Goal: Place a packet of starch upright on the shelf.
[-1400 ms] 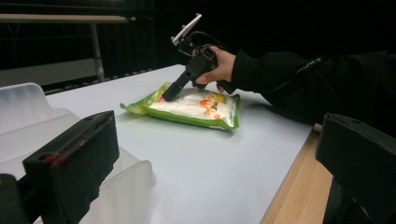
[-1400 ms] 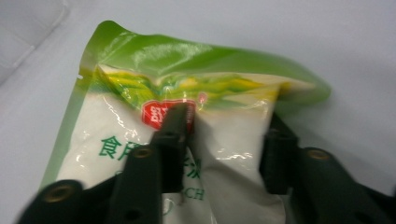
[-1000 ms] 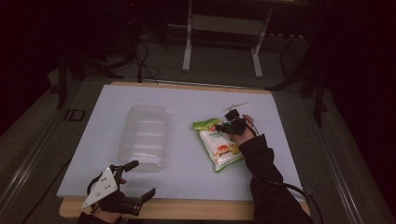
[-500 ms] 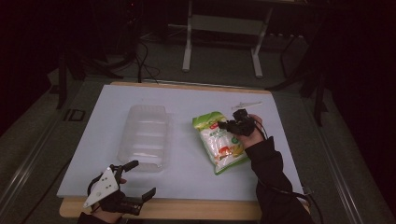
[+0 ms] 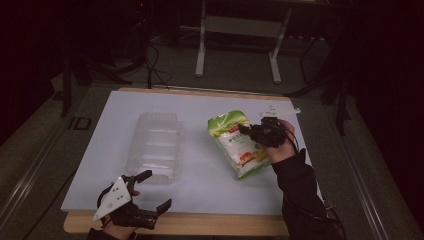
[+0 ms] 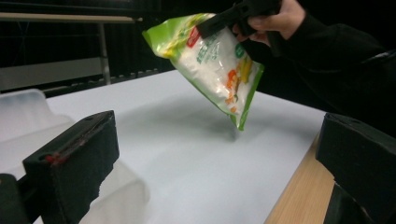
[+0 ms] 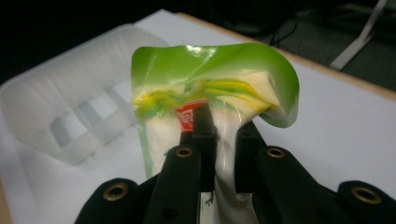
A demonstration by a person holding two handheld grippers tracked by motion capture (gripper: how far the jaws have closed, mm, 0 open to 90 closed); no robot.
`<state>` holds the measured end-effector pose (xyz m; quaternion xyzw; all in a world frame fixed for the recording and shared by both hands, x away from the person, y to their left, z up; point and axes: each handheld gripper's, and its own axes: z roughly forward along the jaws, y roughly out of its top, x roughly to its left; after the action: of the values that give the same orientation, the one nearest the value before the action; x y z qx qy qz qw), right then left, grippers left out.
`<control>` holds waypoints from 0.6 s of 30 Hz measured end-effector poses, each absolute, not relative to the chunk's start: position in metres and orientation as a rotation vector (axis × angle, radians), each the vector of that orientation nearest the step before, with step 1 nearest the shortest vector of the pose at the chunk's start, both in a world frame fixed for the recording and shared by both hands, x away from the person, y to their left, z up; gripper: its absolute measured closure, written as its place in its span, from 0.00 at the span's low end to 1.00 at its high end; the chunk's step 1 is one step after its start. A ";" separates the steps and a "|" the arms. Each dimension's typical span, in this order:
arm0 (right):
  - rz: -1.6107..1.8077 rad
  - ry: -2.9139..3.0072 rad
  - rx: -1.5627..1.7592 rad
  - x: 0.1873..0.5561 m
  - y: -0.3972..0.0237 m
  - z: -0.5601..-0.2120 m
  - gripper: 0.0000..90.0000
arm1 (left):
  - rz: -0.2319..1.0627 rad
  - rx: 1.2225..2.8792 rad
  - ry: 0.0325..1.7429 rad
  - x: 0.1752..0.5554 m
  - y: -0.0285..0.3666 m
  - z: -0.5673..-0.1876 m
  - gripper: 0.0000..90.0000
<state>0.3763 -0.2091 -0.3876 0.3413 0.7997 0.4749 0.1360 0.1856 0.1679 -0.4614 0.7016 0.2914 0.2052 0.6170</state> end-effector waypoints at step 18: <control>1.485 2.218 0.864 0.319 -0.213 -0.336 0.93 | 0.350 1.670 0.638 0.264 0.094 -0.400 0.04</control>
<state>0.3194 -0.2129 -0.3359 0.3035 0.7795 0.5219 0.1670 0.2641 0.0936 -0.4004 0.7241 0.2768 0.1520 0.6131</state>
